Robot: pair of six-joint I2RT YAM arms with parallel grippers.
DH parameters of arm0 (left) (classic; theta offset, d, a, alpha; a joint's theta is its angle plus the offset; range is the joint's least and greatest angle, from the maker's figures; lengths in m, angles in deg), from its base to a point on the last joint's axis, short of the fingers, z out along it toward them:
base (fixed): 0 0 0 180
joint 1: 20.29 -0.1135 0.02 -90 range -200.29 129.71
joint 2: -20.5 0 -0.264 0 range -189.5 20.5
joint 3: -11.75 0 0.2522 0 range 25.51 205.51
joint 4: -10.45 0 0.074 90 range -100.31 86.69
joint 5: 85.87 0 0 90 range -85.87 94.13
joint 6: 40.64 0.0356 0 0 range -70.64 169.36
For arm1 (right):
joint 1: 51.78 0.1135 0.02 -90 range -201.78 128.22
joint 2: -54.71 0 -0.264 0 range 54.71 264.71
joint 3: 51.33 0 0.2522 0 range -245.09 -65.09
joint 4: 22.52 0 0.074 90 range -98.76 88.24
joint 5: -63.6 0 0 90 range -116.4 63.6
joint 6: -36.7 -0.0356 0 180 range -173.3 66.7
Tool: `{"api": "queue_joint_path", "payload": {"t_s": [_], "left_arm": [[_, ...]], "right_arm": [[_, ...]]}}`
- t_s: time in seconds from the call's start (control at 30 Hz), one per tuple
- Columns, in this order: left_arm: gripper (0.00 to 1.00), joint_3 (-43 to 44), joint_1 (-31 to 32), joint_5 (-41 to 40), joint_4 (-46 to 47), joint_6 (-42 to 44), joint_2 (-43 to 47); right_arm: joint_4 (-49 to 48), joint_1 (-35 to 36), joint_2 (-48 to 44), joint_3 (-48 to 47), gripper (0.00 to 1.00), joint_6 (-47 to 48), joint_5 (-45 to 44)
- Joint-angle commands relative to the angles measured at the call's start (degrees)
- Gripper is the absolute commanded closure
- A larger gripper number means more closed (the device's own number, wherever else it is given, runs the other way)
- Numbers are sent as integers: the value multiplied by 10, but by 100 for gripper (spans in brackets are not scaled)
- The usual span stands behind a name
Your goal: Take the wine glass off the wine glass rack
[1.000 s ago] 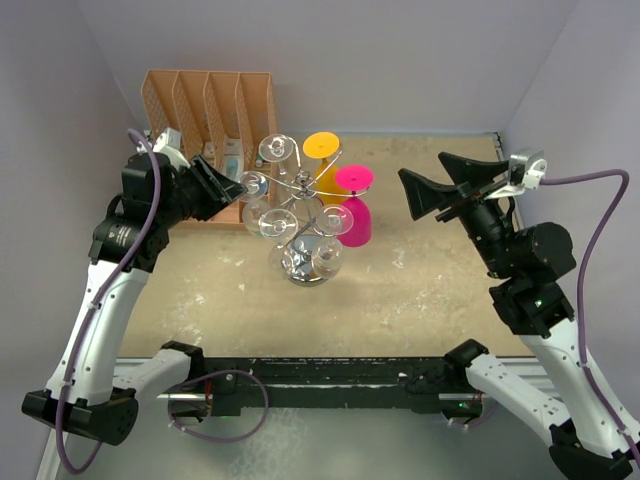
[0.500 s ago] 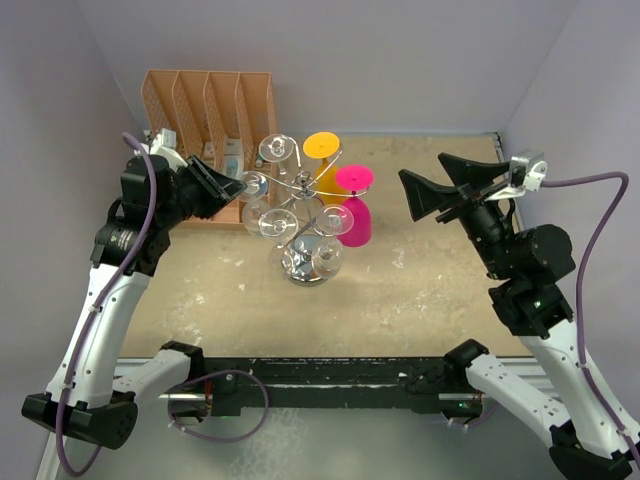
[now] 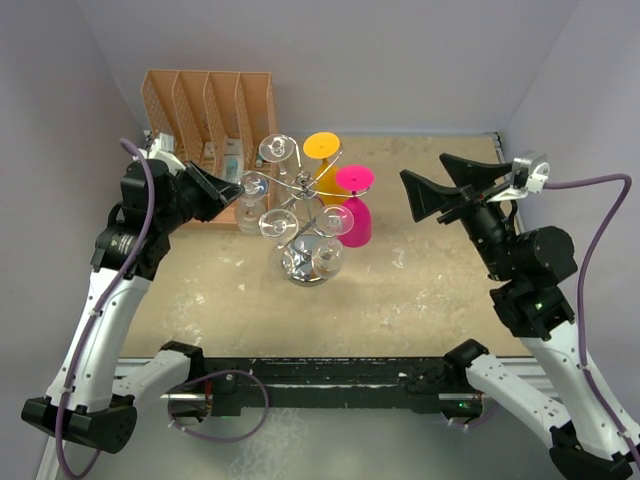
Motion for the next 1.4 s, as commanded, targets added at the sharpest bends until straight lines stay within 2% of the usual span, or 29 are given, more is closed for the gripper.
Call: {"api": "queue_joint_path", "payload": {"t_s": [0.0, 0.13, 0.77, 1.1, 1.37], "left_arm": [[95, -6, 3, -5, 30, -12, 17], [100, -7, 3, -4, 36, -24, 19], [100, 2, 3, 9, 73, -70, 38], [100, 21, 3, 37, 85, -66, 19], [100, 47, 3, -29, 46, -59, 8]], "right_arm": [[-25, 0, -12, -12, 0, -7, 1], [-20, 0, -18, -19, 0, -5, 1], [-17, 0, -28, -30, 0, -17, 1], [-19, 1, -28, -32, 0, -21, 2], [-21, 0, -27, -32, 0, -24, 3]]}}
